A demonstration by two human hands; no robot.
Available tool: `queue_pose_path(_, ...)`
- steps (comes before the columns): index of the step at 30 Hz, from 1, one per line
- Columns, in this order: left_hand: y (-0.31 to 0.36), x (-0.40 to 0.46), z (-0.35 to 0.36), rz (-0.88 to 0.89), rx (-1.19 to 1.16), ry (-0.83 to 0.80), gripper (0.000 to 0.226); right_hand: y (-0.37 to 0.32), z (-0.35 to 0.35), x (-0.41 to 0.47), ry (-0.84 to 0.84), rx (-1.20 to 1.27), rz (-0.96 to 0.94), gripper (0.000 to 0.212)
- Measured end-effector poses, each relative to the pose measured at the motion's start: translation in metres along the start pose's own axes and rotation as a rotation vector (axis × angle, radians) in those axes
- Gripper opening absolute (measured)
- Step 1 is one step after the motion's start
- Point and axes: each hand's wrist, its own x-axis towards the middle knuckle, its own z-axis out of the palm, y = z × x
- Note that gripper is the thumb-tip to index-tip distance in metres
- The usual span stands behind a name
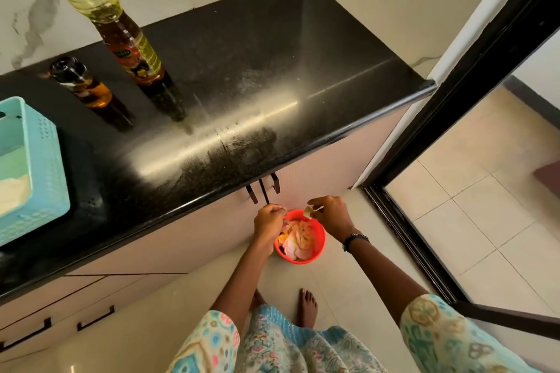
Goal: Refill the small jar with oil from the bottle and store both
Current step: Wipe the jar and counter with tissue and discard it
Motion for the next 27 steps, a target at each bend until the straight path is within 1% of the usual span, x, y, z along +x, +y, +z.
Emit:
queue_pose_path(2, -0.004, 0.004, -0.001, -0.016, 0.001, 0.012, 0.01, 0.004, 0.003, 0.005, -0.04, 0.001, 0.038, 0.032)
queue_pose_path(4, -0.007, 0.006, -0.002, -0.023, -0.002, 0.012, 0.014, 0.008, 0.003, 0.009, -0.039, 0.021, 0.07, 0.034)
queue_pose_path(9, -0.008, 0.007, -0.004, -0.017, -0.021, 0.019, 0.017, 0.016, -0.001, 0.009, 0.002, 0.098, 0.144, 0.034)
queue_pose_path(15, -0.006, 0.004, -0.008, 0.008, -0.022, 0.029, 0.018, 0.018, -0.009, 0.002, 0.038, 0.134, 0.131, 0.032)
queue_pose_path(18, -0.001, -0.004, -0.012, 0.037, -0.029, 0.033, 0.018, 0.011, -0.015, -0.003, 0.05, 0.124, 0.087, 0.03)
queue_pose_path(21, 0.007, -0.016, -0.017, 0.092, -0.039, 0.026, 0.015, 0.0, -0.024, -0.011, 0.079, 0.112, -0.002, 0.029)
queue_pose_path(27, 0.038, -0.056, -0.042, 0.305, -0.08, 0.061, 0.012, -0.047, -0.057, -0.022, 0.177, 0.171, -0.24, 0.03)
